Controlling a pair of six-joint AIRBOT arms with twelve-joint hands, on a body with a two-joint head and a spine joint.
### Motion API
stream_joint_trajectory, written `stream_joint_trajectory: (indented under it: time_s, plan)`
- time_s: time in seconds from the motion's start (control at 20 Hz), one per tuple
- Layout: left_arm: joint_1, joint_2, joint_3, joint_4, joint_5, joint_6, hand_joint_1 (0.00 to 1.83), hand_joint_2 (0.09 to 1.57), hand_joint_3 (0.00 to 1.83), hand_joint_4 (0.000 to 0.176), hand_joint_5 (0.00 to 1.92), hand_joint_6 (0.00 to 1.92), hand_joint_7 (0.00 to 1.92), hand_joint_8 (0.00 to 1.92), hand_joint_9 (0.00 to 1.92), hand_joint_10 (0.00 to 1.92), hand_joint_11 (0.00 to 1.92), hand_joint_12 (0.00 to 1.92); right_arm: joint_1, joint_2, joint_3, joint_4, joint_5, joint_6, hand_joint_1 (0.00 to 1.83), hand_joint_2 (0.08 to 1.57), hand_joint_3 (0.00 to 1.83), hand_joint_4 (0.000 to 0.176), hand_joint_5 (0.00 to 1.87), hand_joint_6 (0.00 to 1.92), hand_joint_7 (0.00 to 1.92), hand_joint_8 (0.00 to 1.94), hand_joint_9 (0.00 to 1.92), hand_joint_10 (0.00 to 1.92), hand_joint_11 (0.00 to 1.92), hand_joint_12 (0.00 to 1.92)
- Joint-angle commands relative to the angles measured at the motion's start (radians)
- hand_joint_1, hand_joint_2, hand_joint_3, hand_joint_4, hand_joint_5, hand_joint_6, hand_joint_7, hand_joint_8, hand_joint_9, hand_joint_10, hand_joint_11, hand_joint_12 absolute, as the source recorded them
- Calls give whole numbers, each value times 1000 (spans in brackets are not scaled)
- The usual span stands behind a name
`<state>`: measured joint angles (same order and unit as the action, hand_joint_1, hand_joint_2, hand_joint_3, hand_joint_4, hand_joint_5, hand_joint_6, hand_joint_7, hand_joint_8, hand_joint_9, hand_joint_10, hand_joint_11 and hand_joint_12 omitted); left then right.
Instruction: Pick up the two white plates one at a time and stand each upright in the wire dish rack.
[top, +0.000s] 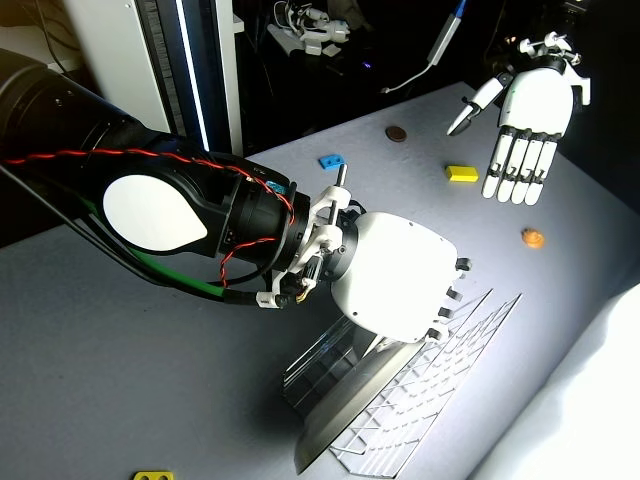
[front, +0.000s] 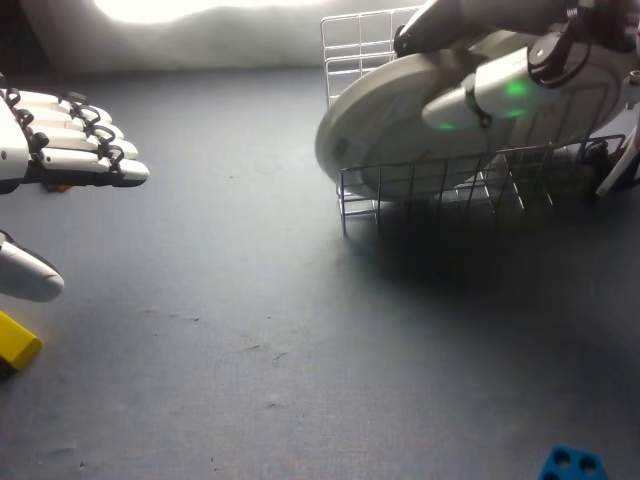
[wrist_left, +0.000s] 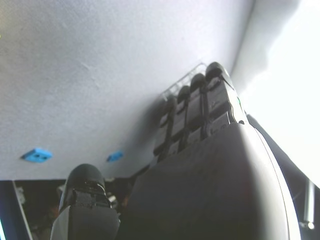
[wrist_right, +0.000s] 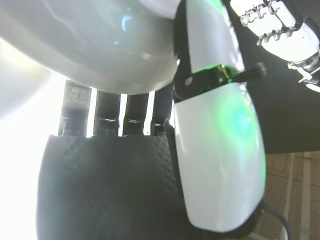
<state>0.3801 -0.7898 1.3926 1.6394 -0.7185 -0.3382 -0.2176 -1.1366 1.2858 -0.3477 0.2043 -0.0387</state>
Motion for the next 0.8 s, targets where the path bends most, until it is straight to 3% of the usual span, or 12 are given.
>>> stream_joint_trajectory:
  time_s: [0.0,0.05,0.15,0.3,0.75]
  plan:
    - [-11,3,-1,-52,-4,0,0,1105,0,0,14,5,0,0,0,0,0,0,9,4,3,22,146,9,1105,1220,0,0,763,1299,753,589,662,710,359,1447]
    - [-11,3,-1,-52,-4,0,0,1111,1,0,16,5,0,0,0,0,0,0,9,4,3,22,150,9,1149,1145,0,0,644,611,763,394,629,637,306,1433]
    - [-11,3,0,-52,-4,0,0,1115,4,0,23,7,0,0,0,0,0,0,10,4,3,22,154,7,1143,1124,0,0,707,387,831,231,673,527,338,1360]
    - [-11,3,-1,-52,-4,0,0,1107,0,0,25,7,0,0,0,0,0,0,10,4,3,22,157,6,1146,1129,0,0,734,232,864,94,669,484,303,1375]
    - [-11,5,-5,-52,-4,0,0,1112,2,0,12,4,0,0,0,0,0,0,18,6,10,22,198,-2,1124,1113,0,0,658,144,796,27,554,555,188,1459]
